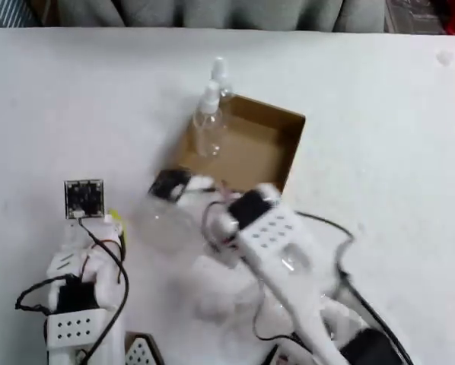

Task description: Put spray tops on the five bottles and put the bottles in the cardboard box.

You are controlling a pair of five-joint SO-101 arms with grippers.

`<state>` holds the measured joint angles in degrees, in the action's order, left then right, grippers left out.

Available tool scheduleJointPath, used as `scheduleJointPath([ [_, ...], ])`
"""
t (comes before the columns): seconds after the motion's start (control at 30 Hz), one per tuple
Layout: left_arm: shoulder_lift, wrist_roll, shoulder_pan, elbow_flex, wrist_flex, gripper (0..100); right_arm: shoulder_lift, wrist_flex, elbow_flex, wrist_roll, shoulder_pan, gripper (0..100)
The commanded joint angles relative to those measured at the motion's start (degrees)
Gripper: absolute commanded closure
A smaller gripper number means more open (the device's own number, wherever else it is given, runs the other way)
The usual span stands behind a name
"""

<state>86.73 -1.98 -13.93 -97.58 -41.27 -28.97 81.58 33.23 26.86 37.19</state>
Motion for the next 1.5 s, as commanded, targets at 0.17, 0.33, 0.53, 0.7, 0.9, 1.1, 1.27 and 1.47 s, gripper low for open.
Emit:
scheduleJointPath([
  [0.17, 1.2, -0.6, -0.2, 0.3, 1.9, 93, -11.8, 9.2, -1.7, 1.1, -25.7, 98.2],
  [0.33, 1.4, -0.2, 0.0, 0.3, 1.6, 93, -11.0, 1.2, 6.5, 3.9, -41.9, 98.2],
  [0.53, 1.5, -0.1, 4.2, 0.3, 1.4, 93, -11.0, -20.0, 21.0, 3.9, -47.4, 98.2],
  [0.7, 1.5, 1.5, 8.8, 0.4, -0.9, 93, -10.7, -31.3, 28.0, -4.1, -47.4, 98.2],
  [0.9, 1.5, 7.2, 8.4, 2.4, -3.0, 92, -5.1, -37.0, 30.6, -4.5, -47.3, 98.2],
  [1.1, 1.1, 7.2, 6.9, 11.6, -10.5, 92, 2.2, -40.8, 29.5, -4.1, -47.4, 98.2],
  [1.27, 1.1, 7.2, 6.9, 18.5, -15.6, 92, 3.6, -40.5, 28.4, -4.1, -47.4, 98.2],
  [1.47, 1.0, 8.5, 7.2, 23.8, -18.7, 92, 3.7, -40.5, 28.5, -4.1, -47.4, 98.2],
])
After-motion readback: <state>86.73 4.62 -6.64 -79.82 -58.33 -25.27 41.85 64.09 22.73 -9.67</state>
